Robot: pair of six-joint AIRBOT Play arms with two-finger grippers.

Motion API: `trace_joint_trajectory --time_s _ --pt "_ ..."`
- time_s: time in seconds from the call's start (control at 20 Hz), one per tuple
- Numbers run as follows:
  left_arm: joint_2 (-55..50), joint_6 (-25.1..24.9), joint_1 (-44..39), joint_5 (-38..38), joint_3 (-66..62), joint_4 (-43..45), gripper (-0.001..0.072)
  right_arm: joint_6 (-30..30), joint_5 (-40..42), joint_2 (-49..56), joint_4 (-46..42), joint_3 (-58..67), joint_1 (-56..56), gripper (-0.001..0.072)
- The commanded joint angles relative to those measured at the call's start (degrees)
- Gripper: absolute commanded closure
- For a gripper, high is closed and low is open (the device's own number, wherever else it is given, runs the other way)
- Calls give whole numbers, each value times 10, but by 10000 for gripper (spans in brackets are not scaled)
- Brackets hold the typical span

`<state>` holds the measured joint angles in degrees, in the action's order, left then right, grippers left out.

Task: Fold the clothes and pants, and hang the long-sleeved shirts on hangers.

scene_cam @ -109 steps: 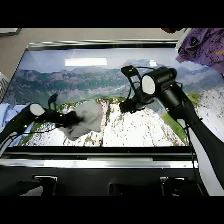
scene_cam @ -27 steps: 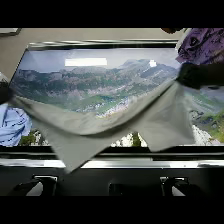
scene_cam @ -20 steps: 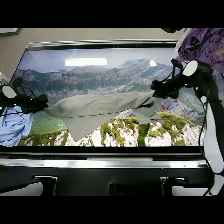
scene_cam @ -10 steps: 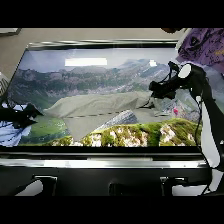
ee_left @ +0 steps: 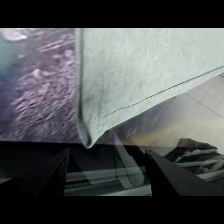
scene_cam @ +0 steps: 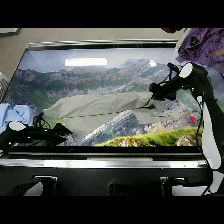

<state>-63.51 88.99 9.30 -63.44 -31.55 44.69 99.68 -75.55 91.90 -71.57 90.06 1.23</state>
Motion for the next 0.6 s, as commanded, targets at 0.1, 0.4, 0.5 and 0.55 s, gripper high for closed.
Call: trace_joint_trajectory --time_s 0.1,0.4,0.5,0.55 --pt "0 56 -73 89 22 -12 172 0 -19 -10 0 0 0 674" --pt "-10 89 -73 74 22 -12 172 0 -27 -21 -1 0 0 674" --pt "-27 93 -73 76 22 -12 172 0 -28 -23 0 0 0 674" --pt "-40 92 -73 76 22 -12 172 0 -28 -23 0 0 0 674"
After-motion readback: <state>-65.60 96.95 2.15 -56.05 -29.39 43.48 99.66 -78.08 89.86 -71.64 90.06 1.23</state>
